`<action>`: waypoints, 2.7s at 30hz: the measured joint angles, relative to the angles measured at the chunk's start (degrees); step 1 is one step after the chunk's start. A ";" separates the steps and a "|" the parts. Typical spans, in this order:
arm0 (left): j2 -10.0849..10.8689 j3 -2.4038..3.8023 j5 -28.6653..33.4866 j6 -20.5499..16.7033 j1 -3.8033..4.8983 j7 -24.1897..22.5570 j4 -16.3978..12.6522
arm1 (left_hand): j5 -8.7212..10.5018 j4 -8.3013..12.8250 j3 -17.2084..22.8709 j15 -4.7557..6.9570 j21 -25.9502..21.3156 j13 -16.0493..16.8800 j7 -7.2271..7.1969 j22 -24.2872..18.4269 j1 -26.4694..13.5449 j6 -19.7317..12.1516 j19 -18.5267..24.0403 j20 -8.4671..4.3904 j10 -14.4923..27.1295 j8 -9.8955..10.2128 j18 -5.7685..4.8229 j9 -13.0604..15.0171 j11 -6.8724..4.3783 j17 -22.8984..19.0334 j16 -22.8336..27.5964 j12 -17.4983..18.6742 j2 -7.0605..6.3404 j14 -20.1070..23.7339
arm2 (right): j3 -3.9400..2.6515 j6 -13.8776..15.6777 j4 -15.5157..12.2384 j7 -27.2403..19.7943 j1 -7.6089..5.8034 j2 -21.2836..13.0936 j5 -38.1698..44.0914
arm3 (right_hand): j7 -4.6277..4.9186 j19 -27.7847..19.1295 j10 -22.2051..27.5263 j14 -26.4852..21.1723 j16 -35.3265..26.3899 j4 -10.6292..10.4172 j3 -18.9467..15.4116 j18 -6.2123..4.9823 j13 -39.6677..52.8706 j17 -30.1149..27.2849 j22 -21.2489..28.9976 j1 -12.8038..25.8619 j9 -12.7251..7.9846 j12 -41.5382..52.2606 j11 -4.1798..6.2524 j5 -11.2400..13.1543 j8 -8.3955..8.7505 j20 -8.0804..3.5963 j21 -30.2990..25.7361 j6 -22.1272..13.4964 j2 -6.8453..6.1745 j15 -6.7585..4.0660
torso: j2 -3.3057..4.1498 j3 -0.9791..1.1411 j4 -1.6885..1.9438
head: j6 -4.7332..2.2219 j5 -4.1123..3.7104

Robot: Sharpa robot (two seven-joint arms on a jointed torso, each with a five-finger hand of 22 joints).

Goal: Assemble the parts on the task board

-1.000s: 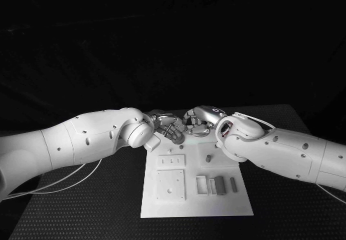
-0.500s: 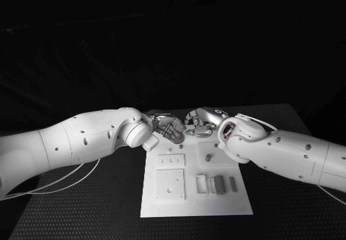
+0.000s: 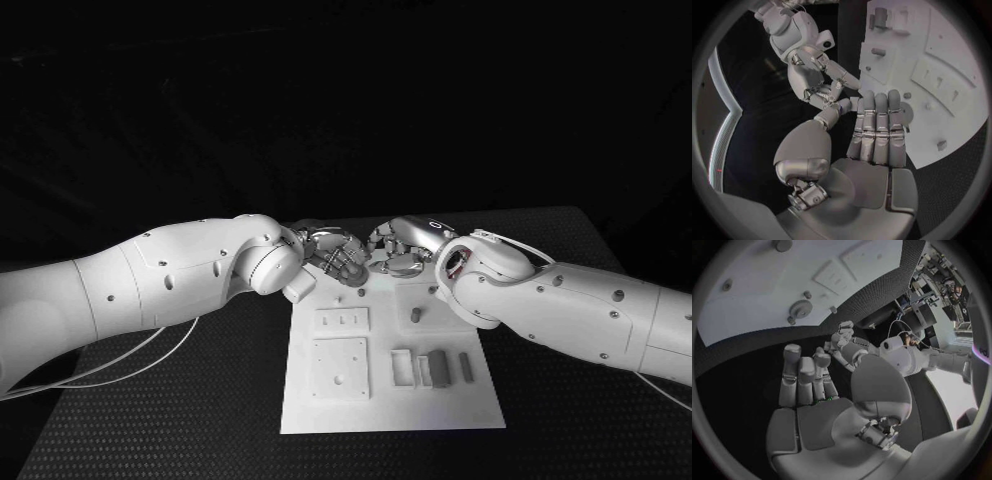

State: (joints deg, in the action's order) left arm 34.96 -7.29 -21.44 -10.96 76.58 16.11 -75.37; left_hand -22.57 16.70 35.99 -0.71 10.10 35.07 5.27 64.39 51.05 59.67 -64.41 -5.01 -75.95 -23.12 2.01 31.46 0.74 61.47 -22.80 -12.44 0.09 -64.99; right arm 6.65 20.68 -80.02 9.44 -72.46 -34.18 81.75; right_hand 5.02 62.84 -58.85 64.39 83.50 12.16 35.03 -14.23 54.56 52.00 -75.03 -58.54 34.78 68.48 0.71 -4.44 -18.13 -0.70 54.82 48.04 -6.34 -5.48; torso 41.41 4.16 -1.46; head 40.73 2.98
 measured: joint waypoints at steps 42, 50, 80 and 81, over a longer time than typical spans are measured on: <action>0.53 -0.43 -8.05 6.57 -0.01 5.65 1.54 | 0.23 -0.13 0.20 0.21 0.00 -0.04 -0.03 0.68 0.00 0.47 -0.62 -0.21 -0.53 0.17 0.09 1.31 0.08 -0.04 -0.59 -0.34 0.00 -0.21 | -1.24 1.08 4.41 -0.59 1.07 -2.66 -1.12 | 0.00 0.00 0.00 0.11 0.02 0.59 -0.38 0.00 -0.24 0.01 0.00 -0.29 0.12 0.00 0.00 0.00 0.12 0.01 -0.34 0.00 0.29 0.10 | -0.03 0.02 0.10 | 0.44 0.06; -0.58 -1.85 -13.77 12.17 0.00 9.25 4.05 | -0.10 -0.13 0.18 0.41 0.00 0.15 -0.09 1.21 -0.04 0.52 -0.83 -0.41 -0.57 -0.01 -0.15 1.33 0.06 0.07 -1.07 -0.83 0.04 -0.42 | -3.54 1.55 7.50 -0.91 -0.58 -2.33 -3.77 | 0.00 -0.19 0.00 0.10 0.02 0.74 -0.40 -0.04 -0.31 0.01 0.00 -0.46 0.12 0.00 0.00 0.00 0.12 0.20 -0.34 0.00 0.46 0.10 | -0.03 0.05 0.10 | 0.99 -0.04; -5.01 -6.07 -20.97 18.73 -0.54 12.57 9.18 | 0.14 -0.07 -0.22 0.93 1.05 3.55 -0.10 5.14 -2.34 0.52 -1.57 -1.12 -1.73 -0.35 1.62 6.56 -1.37 1.61 -4.69 -4.20 2.34 -0.92 | -6.82 1.12 12.09 -1.18 -3.20 0.11 -9.92 | 0.00 -0.51 0.00 -0.29 -0.20 0.96 -0.63 -0.06 -0.45 0.02 0.00 -0.45 0.12 0.00 0.00 0.00 0.12 0.09 -0.34 0.00 0.46 0.09 | 0.08 0.02 -0.01 | 3.08 -1.02; -5.02 -6.07 -21.03 18.70 -0.55 12.57 9.16 | 0.23 -0.10 -0.25 0.93 1.05 3.56 -0.10 5.17 -2.34 0.52 -1.57 -1.12 -1.73 -0.35 1.61 6.56 -1.37 1.61 -4.70 -4.25 2.34 -0.92 | -6.82 1.09 12.09 -1.19 -3.20 0.11 -9.96 | 0.00 -0.51 0.00 -0.29 -0.21 0.96 -0.63 -0.07 -0.45 0.01 0.00 -0.45 0.12 0.00 0.00 0.00 0.12 0.09 -0.34 0.00 0.46 0.09 | 0.07 0.00 0.00 | 3.11 -1.06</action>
State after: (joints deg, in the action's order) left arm 29.95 -13.36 -42.48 7.74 76.03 28.68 -66.21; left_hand -22.34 16.60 35.74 0.22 11.14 38.63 5.17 69.56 48.72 60.20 -65.98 -6.13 -77.68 -23.46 3.62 38.02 -0.63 63.09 -27.49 -16.69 2.43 -65.91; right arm -0.17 21.78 -67.93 8.25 -75.66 -34.07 71.79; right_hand 5.02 62.33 -58.84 64.10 83.30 13.12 34.40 -14.29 54.11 52.02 -75.02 -59.00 34.90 68.48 0.71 -4.44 -18.00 -0.61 54.48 48.05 -5.88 -5.39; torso 41.48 4.16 -1.46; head 43.84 1.92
